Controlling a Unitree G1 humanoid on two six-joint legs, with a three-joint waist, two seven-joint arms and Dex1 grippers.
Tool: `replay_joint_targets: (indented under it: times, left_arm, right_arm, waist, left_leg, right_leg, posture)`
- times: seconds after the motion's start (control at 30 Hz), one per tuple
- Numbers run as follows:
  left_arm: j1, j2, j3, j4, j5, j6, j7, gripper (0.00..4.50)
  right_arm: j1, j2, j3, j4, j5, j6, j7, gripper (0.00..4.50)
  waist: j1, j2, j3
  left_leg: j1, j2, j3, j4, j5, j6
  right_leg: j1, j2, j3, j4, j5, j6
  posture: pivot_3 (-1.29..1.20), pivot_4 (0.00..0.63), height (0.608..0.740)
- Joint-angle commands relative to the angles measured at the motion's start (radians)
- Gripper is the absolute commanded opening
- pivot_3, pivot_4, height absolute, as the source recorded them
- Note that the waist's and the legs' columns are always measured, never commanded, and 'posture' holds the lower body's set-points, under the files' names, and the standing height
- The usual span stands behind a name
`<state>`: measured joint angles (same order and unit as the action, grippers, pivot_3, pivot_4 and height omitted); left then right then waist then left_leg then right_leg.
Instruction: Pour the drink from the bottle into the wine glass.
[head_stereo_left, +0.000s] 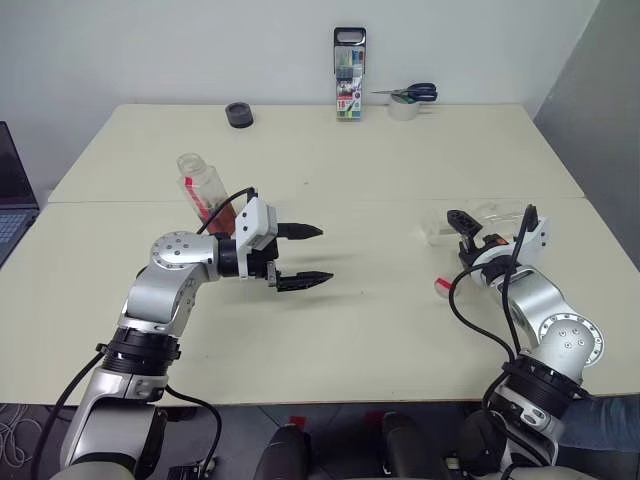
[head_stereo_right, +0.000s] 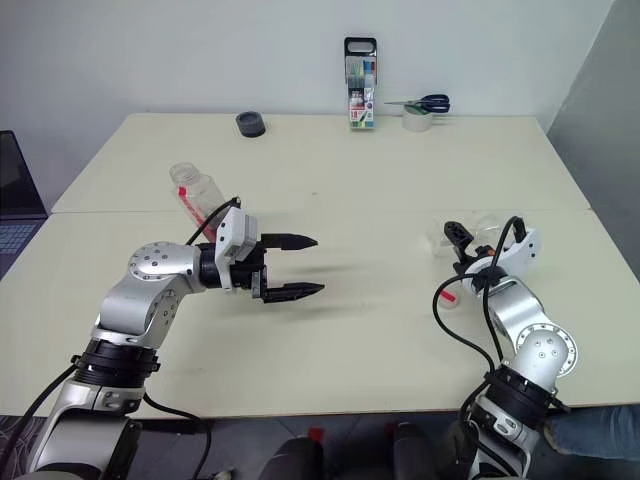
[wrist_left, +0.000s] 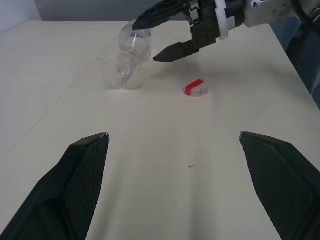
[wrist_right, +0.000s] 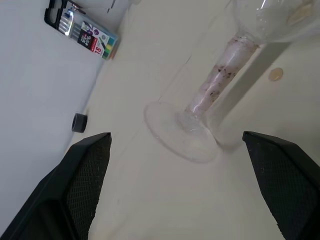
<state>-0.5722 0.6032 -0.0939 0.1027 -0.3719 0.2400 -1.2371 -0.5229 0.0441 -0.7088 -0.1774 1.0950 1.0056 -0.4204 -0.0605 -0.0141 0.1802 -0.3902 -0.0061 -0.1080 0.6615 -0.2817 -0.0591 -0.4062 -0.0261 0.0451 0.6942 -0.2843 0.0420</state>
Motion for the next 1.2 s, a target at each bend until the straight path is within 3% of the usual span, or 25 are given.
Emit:
replay_joint_targets:
  times: [0.03, 0.7, 0.8, 1.13, 1.2]
  left_arm:
    - [-0.038, -0.006, -0.001, 0.018, 0.009, -0.034, -0.017, 4.47]
    - [-0.056, -0.032, -0.018, 0.075, 0.043, -0.117, -0.063, 4.47]
    - [-0.058, -0.038, -0.019, 0.076, 0.049, -0.121, -0.063, 4.5]
    - [-0.059, -0.05, -0.019, 0.055, 0.053, -0.104, -0.054, 4.5]
    - [-0.057, -0.049, -0.017, 0.05, 0.053, -0.099, -0.053, 4.5]
  right_arm:
    - [-0.04, -0.017, 0.007, 0.037, 0.049, -0.07, -0.011, 4.5]
    - [-0.198, -0.095, 0.034, 0.501, -0.018, -0.395, 0.16, 4.5]
    - [-0.204, -0.092, 0.03, 0.541, -0.014, -0.417, 0.171, 3.9]
    - [-0.181, -0.068, 0.048, 0.503, 0.015, -0.401, 0.184, 0.42]
    - [-0.174, -0.07, 0.067, 0.477, 0.012, -0.388, 0.19, 0.16]
  waist:
    - [0.0, 0.0, 0.0]
    - [-0.008, 0.001, 0.001]
    - [-0.008, 0.001, 0.001]
    - [-0.01, 0.001, 0.001]
    - [-0.01, 0.001, 0.001]
  left_leg:
    - [0.0, 0.0, 0.0, 0.0, 0.0, 0.0]
    - [0.0, 0.0, 0.0, 0.0, 0.0, 0.0]
    - [0.0, 0.0, 0.0, 0.0, 0.0, 0.0]
    - [0.0, 0.0, 0.0, 0.0, 0.0, 0.0]
    - [0.0, 0.0, 0.0, 0.0, 0.0, 0.0]
  right_leg:
    - [0.0, 0.0, 0.0, 0.0, 0.0, 0.0]
    - [0.0, 0.0, 0.001, 0.0, 0.0, 0.0]
    - [0.0, 0.0, 0.001, 0.0, 0.0, 0.0]
    - [0.0, 0.0, 0.001, 0.0, 0.0, 0.0]
    - [0.0, 0.0, 0.001, 0.0, 0.0, 0.0]
  posture:
    - [0.0, 0.15, 0.74]
    - [0.0, 0.15, 0.74]
    - [0.0, 0.15, 0.74]
    - [0.0, 0.15, 0.74]
    - [0.0, 0.15, 0.74]
